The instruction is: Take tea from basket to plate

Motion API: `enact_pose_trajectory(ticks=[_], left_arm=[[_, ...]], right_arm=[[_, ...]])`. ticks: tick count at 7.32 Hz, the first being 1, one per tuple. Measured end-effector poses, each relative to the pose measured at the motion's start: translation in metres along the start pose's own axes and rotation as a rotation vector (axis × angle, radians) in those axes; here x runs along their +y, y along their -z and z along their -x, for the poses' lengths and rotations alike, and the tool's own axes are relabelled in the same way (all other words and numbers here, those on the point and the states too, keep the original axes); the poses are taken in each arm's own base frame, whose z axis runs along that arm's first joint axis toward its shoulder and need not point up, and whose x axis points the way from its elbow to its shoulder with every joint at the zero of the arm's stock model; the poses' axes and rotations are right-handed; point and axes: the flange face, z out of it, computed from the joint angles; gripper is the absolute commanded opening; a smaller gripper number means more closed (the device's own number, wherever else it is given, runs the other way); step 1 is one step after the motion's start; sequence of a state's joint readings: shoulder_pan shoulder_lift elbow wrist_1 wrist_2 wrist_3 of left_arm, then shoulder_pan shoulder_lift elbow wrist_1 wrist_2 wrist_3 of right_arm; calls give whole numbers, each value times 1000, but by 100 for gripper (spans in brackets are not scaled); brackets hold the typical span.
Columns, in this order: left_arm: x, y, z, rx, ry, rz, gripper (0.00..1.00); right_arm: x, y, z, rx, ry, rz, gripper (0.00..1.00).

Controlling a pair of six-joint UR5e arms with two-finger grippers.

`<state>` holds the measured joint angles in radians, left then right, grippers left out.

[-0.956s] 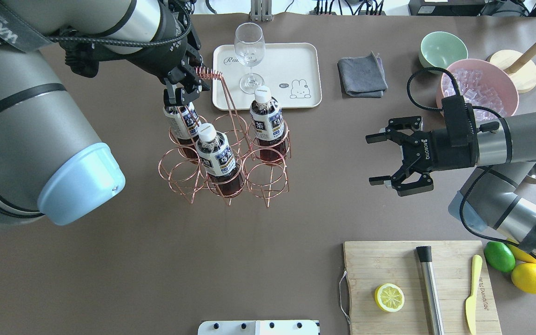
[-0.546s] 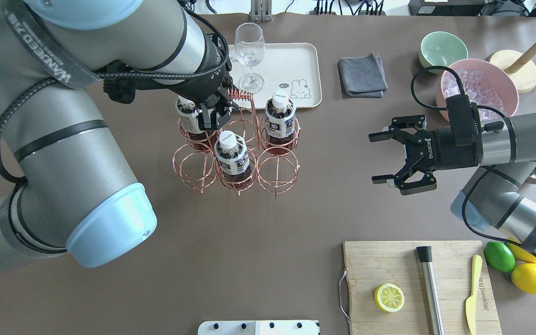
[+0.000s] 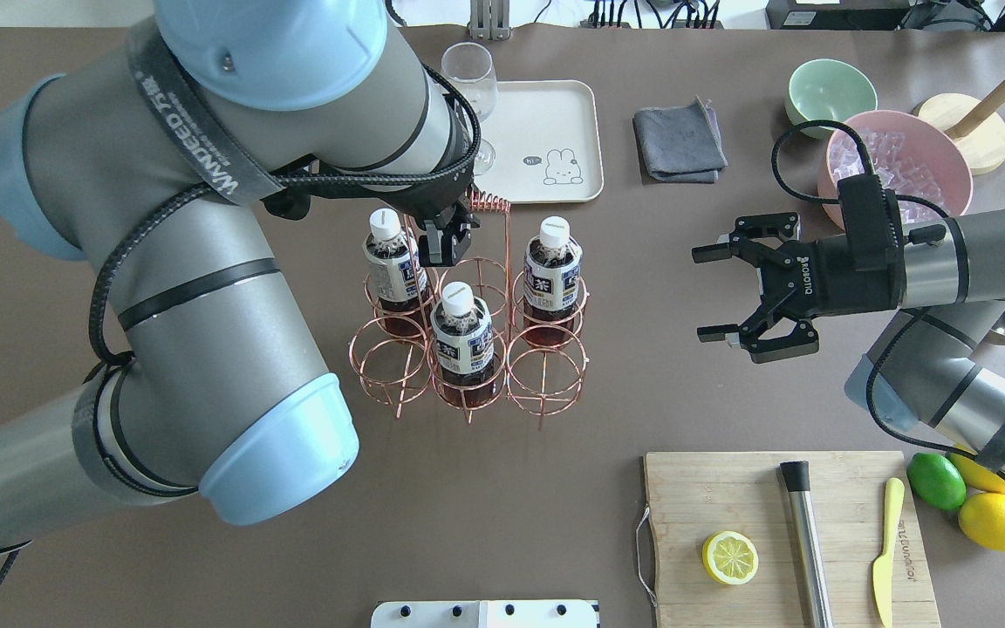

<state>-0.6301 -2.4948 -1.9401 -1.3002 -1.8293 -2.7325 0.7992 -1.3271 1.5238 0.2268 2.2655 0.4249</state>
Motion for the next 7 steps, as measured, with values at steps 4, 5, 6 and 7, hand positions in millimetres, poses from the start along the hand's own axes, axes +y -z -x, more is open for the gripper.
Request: enact_pose_trajectory(ticks=[4, 5, 6, 7], left_arm=[[22, -26, 20, 21, -25, -33, 0], [26, -31, 29, 25, -33, -38, 0], [30, -31, 34, 30, -38, -37, 0], [35, -28, 35, 34, -41, -30, 0]], right_arm=[[-1, 0, 0, 1, 1, -1, 98], [-1, 0, 0, 1, 2, -2, 98], [-1, 0, 0, 0, 2, -2, 98], [-1, 0, 0, 0, 2, -2, 98]])
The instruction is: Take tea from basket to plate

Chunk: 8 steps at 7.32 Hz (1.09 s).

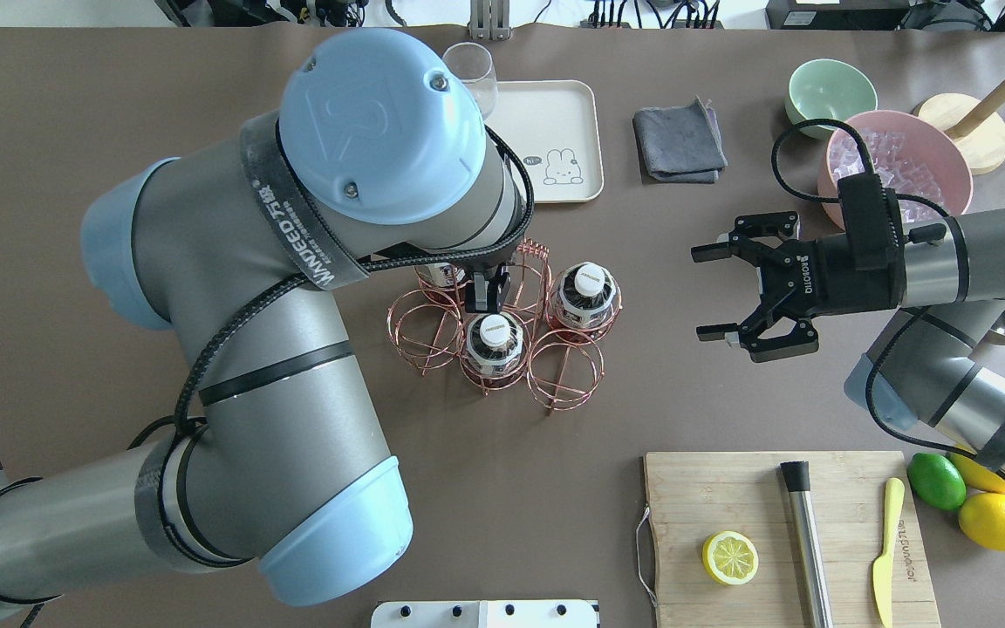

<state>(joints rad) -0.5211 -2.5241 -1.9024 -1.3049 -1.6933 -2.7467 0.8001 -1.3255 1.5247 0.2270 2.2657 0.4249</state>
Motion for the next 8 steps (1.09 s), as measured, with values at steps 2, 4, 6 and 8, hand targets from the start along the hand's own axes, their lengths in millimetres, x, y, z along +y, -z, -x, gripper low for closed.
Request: enact_pose_trajectory(ticks=[2, 4, 6, 8], left_arm=[[3, 4, -1, 5, -1, 7, 0], [3, 3, -1, 6, 0, 3, 0], [2, 1, -1, 5, 0, -1, 0], [2, 1, -1, 4, -2, 1, 0]], right_arm=[[-1, -1, 0, 0, 1, -2, 98], [-5, -3, -1, 1, 5, -8, 98], [-7, -5, -2, 1, 7, -11, 97], [-10, -8, -3, 4, 8, -16, 95]])
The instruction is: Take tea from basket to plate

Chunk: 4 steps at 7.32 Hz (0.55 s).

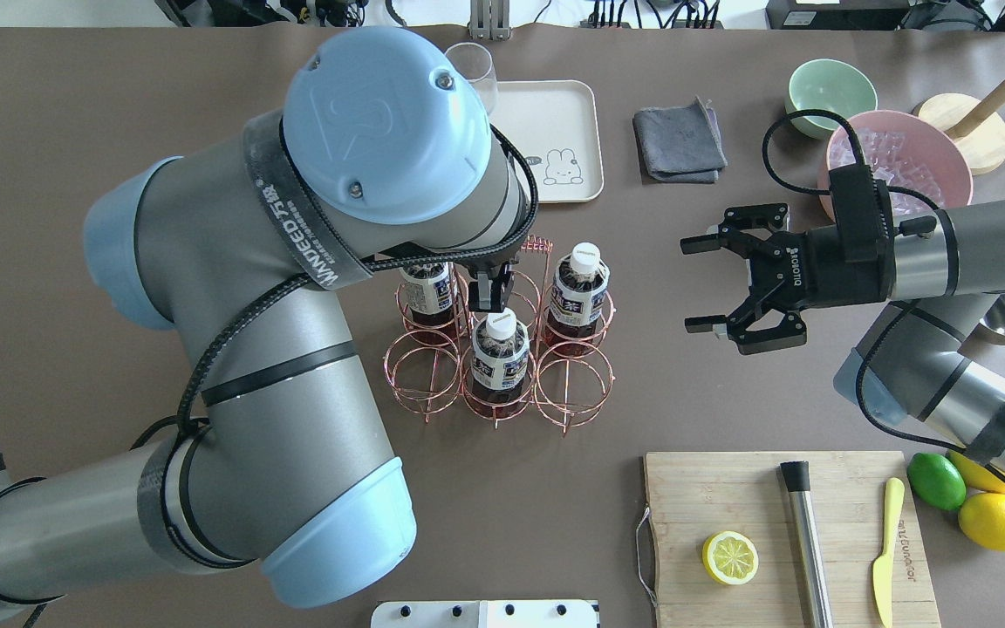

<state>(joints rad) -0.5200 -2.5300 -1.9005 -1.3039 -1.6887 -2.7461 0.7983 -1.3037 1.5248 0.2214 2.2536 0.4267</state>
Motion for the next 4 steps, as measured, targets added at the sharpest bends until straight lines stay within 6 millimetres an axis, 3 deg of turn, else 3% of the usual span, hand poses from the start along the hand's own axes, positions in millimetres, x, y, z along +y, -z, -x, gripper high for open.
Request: enact_pose_trajectory(ticks=[4], left_arm=[[1, 1, 1, 0, -1, 4, 0]], right_arm=[[-40, -41, -15, 14, -29, -12, 95]])
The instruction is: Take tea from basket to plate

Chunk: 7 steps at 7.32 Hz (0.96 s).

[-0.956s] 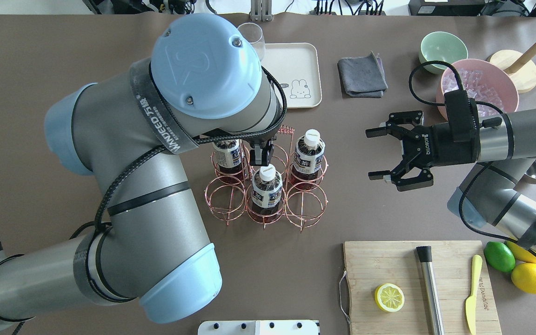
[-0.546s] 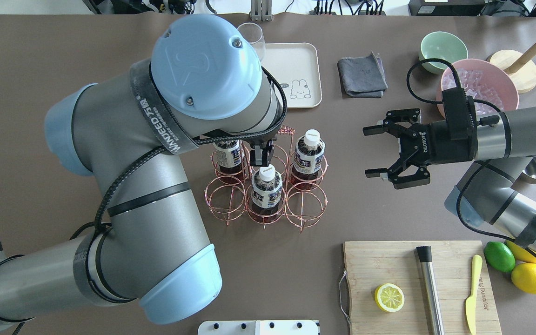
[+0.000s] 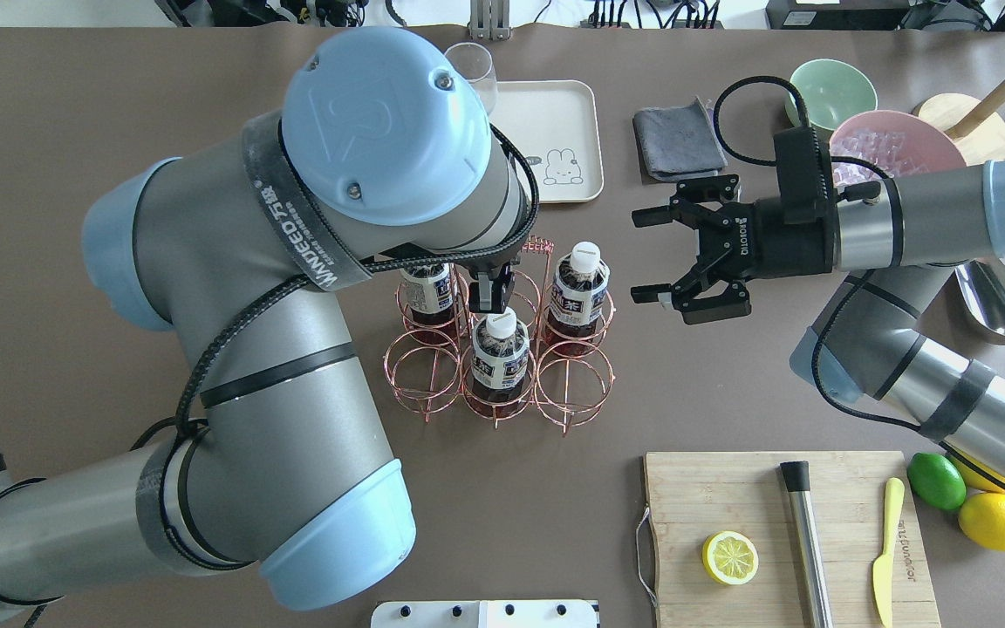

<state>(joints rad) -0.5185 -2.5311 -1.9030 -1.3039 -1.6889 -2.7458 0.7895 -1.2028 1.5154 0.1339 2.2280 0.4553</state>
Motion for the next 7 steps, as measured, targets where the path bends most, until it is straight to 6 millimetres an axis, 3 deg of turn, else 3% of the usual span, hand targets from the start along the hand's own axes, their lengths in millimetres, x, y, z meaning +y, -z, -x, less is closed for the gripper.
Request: enact_pose_trajectory(ticks=[3, 7], left_arm=[[-1, 1, 0, 0, 1, 0, 0], [0, 4, 1, 0, 1, 7, 0]], right_arm=[[-6, -25, -7, 89, 12, 2, 95], [6, -59, 11, 127, 2, -10, 93]])
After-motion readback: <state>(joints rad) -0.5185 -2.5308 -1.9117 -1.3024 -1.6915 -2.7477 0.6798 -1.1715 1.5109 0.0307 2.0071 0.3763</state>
